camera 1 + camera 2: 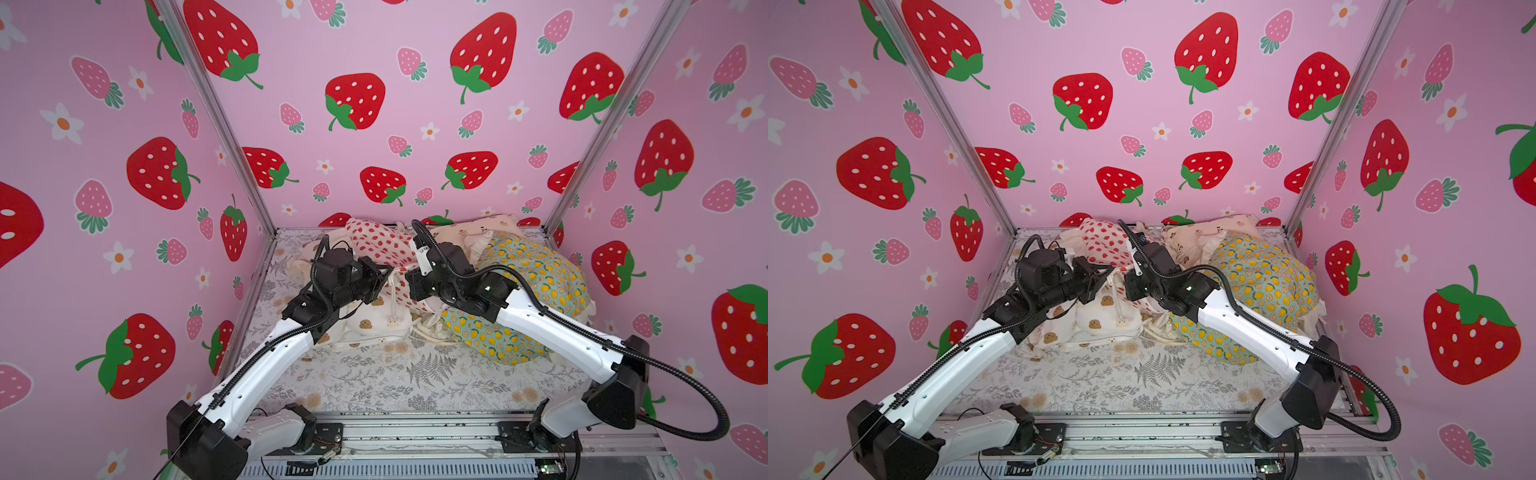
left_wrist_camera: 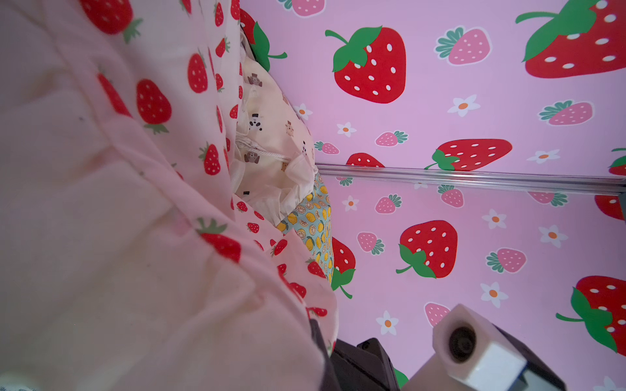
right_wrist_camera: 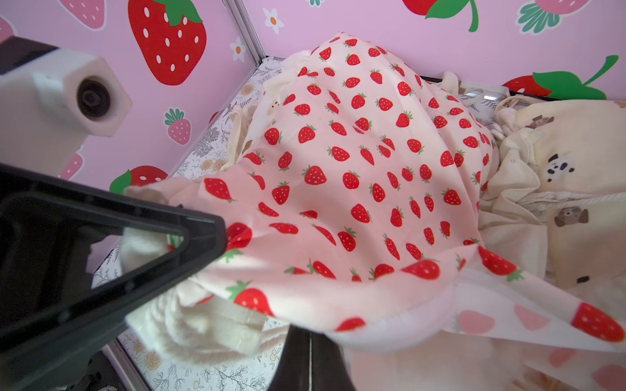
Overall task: Zip up pillowcases
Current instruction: Zip the zipper on the pillowcase.
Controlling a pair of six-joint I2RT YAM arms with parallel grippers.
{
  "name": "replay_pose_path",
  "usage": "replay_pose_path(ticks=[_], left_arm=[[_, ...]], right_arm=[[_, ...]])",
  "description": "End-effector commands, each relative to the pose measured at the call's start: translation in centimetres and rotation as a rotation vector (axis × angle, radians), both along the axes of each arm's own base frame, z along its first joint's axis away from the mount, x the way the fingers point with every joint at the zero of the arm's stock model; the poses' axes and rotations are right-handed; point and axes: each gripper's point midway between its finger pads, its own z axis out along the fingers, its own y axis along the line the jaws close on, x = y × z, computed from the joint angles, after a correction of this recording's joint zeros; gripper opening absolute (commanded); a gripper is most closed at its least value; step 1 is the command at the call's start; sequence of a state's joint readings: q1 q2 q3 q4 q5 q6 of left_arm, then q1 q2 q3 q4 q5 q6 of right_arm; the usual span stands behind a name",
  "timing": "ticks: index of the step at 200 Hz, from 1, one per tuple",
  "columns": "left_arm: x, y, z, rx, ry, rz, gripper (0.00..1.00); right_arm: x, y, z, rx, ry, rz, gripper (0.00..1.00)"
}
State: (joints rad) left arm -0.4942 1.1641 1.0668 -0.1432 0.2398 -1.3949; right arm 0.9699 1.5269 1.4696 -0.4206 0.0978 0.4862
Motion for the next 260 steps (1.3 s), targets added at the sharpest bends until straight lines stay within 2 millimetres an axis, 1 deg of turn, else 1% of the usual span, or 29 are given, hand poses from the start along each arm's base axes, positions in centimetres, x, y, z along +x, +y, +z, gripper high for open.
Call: replay_pose_path(ticks=[1,42,60,87,106,124,152,174,204,235,246,260], left_arm=[[-0.1,1.2,3.2,-0.008,-0.071,0.032,0.0],[0.6,3.2,4.9,-0.014,-0.11,0.076,0.0],[1.0,3.9,5.5,-0.01,-0.119,0.087,0.0],[1.6,4.8,6.3,-0.009,-0.137,0.108,0.0],[2.1,5.5,6.7,-0.015,-0.138,0.118,0.0],[2.5,6.2,7.1,-0.017,-0.146,0.134,0.0],[3.4,8.3,7.3,-0.007,-0.145,0.181,0.0],[3.9,9.7,7.6,-0.001,-0.156,0.21,0.0],[4.7,12.0,7.5,0.012,-0.144,0.251,0.0],[4.9,14.7,7.8,0.024,-0.148,0.303,0.0],[4.9,15.3,7.7,0.03,-0.149,0.31,0.0],[4.9,15.9,7.1,0.039,-0.133,0.322,0.0]], right_arm=[[-0.4,-0.4,1.4,0.059,0.049,0.001,0.0],[-1.8,-0.5,1.2,0.103,0.181,0.049,0.0],[-2.3,-0.9,0.8,0.105,0.229,0.044,0.0],[-2.8,-1.5,0.8,0.132,0.284,0.038,0.0],[-2.8,-2.5,0.5,0.127,0.308,0.007,0.0],[-2.7,-4.0,-0.1,0.12,0.33,-0.03,0.0],[-2.7,-5.6,-0.9,0.123,0.361,-0.053,0.0],[-2.7,-6.0,-1.4,0.132,0.387,-0.057,0.0],[-2.3,-7.1,-2.2,0.121,0.403,-0.09,0.0],[-1.9,-8.7,-3.1,0.121,0.419,-0.134,0.0],[-1.6,-9.3,-3.6,0.116,0.426,-0.151,0.0],[-1.3,-10.1,-4.3,0.111,0.44,-0.172,0.0]])
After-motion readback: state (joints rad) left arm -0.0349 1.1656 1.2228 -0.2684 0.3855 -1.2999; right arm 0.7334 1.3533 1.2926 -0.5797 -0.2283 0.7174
